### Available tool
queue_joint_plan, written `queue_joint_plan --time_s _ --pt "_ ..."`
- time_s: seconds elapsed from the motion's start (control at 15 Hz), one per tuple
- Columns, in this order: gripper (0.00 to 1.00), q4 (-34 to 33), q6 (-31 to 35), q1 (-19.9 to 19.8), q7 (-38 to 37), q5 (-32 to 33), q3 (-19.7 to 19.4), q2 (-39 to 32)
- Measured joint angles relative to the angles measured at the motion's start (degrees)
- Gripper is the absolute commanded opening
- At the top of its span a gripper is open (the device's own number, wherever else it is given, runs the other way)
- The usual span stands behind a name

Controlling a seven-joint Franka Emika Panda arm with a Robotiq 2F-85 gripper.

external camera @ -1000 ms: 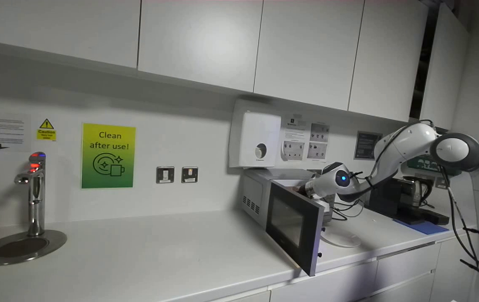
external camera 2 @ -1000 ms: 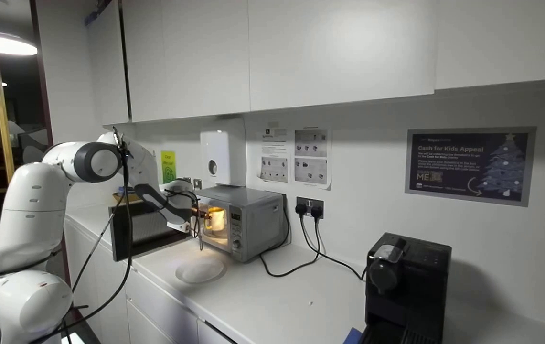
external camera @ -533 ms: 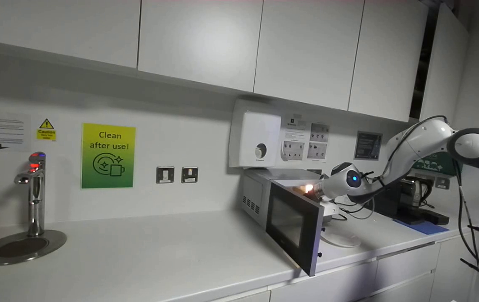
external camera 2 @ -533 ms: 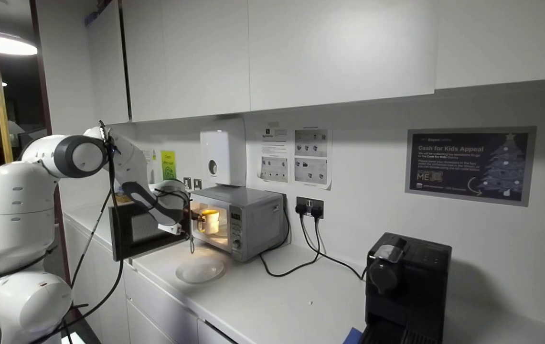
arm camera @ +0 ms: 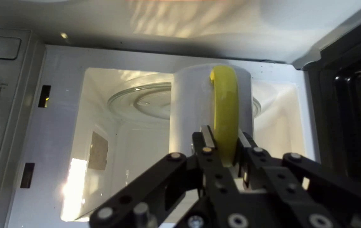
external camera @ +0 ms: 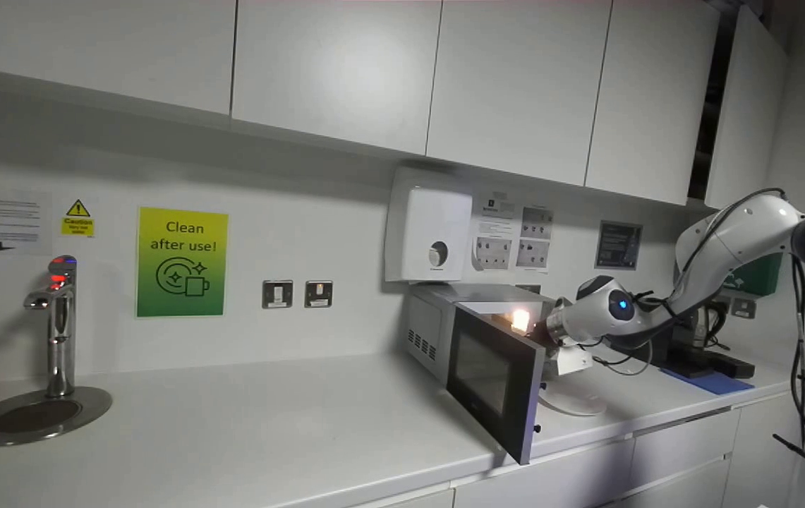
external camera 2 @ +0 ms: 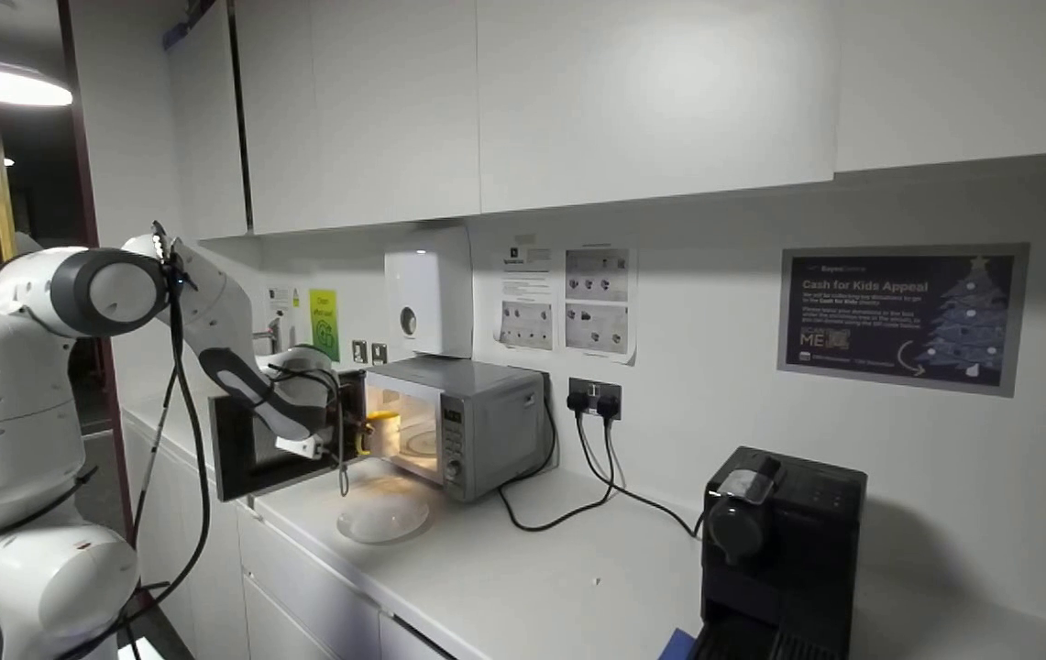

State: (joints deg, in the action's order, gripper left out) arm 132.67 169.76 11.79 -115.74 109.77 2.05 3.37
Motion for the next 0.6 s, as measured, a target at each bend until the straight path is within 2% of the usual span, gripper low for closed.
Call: queue_joint_plan --time_s 0.4,0.6 --pt "0.05 7.1 -0.7 1.0 1.8 -0.9 2.5 6.6" --pt "0.05 10.5 -2.2 1.0 4.5 -4.1 4.0 10.0"
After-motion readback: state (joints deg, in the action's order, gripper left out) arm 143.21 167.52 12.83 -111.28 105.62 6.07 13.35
